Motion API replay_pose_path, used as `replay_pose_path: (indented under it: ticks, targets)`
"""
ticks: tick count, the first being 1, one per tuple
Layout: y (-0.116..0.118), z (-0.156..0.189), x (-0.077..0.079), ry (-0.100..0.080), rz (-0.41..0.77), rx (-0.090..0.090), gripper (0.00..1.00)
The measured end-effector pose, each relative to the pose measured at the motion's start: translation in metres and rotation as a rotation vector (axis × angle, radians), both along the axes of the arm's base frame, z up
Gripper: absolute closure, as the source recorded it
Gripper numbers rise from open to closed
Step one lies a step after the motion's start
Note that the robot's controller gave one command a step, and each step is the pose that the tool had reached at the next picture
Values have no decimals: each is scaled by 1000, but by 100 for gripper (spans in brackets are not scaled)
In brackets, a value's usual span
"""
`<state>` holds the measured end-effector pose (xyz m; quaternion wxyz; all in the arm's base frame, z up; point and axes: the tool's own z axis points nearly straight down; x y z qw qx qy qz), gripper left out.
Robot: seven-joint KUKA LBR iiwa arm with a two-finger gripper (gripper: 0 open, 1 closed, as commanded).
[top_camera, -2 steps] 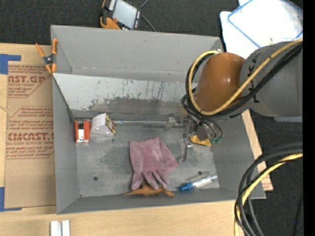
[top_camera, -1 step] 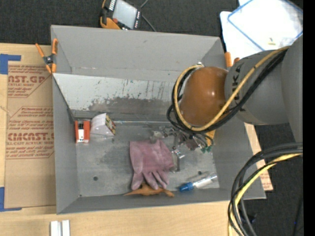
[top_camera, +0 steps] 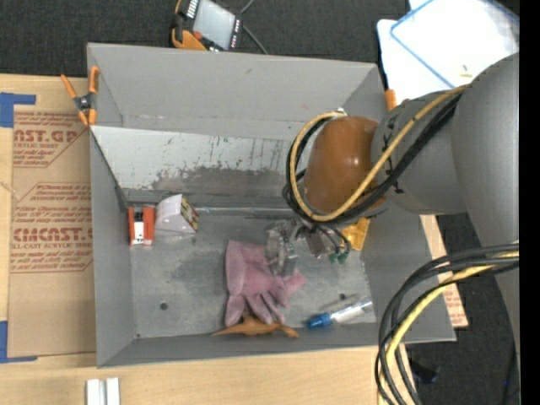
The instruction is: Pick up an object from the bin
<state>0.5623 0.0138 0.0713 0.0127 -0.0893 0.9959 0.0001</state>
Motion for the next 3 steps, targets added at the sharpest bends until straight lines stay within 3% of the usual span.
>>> replay_pose_path:
  ticks: [2,3]
  targets:
    - [0,0,0,0,0,0,100]
    - [-4,87,-2,-3,14,0,100]
